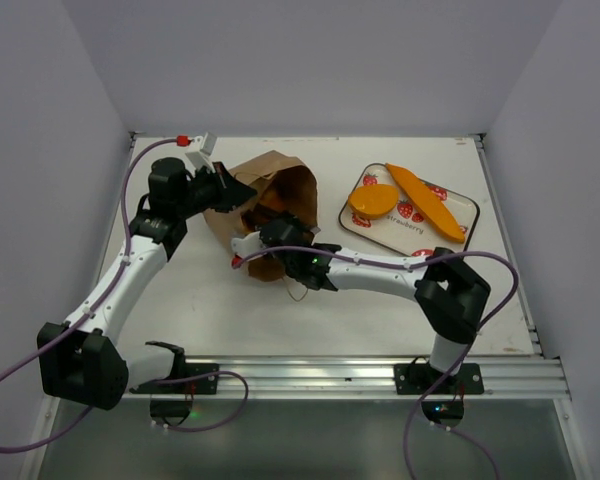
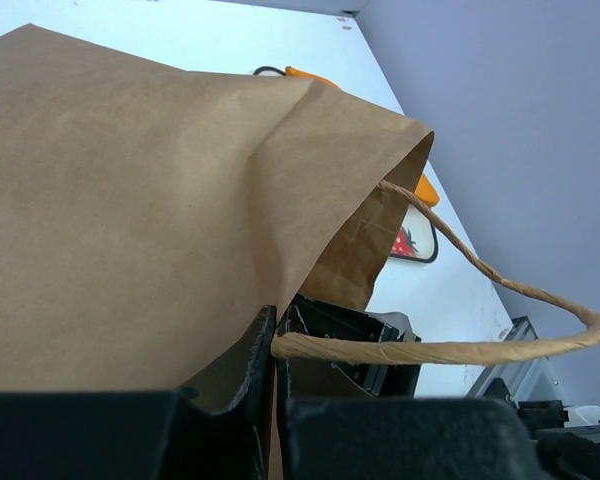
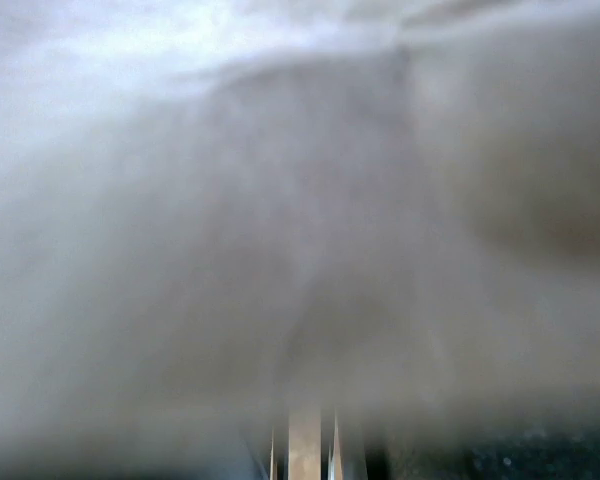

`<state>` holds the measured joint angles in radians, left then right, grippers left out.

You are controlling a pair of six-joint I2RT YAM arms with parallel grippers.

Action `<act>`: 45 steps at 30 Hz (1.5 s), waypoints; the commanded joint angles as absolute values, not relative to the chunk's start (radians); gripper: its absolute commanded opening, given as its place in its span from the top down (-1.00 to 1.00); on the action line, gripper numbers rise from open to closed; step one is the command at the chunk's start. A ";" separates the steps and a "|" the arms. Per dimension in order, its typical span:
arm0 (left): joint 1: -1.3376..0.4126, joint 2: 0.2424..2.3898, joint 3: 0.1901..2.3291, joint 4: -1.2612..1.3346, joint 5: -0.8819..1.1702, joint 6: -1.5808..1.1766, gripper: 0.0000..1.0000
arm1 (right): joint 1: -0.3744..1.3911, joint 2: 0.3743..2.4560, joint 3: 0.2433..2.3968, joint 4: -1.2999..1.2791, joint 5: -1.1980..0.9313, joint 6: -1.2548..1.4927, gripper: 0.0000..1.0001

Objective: Take the fake bread out of the paper bag

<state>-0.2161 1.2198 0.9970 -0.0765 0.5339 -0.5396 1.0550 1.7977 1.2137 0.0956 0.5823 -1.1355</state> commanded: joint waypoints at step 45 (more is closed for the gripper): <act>-0.161 1.385 1.121 0.049 0.313 -0.502 0.90 | 0.805 0.899 1.029 -0.522 0.164 -0.697 1.00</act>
<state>-0.1768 1.3895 1.0748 0.0341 0.3328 -0.5320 0.8440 0.9272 0.9905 -0.5575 0.1387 -0.7437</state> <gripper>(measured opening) 0.050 0.278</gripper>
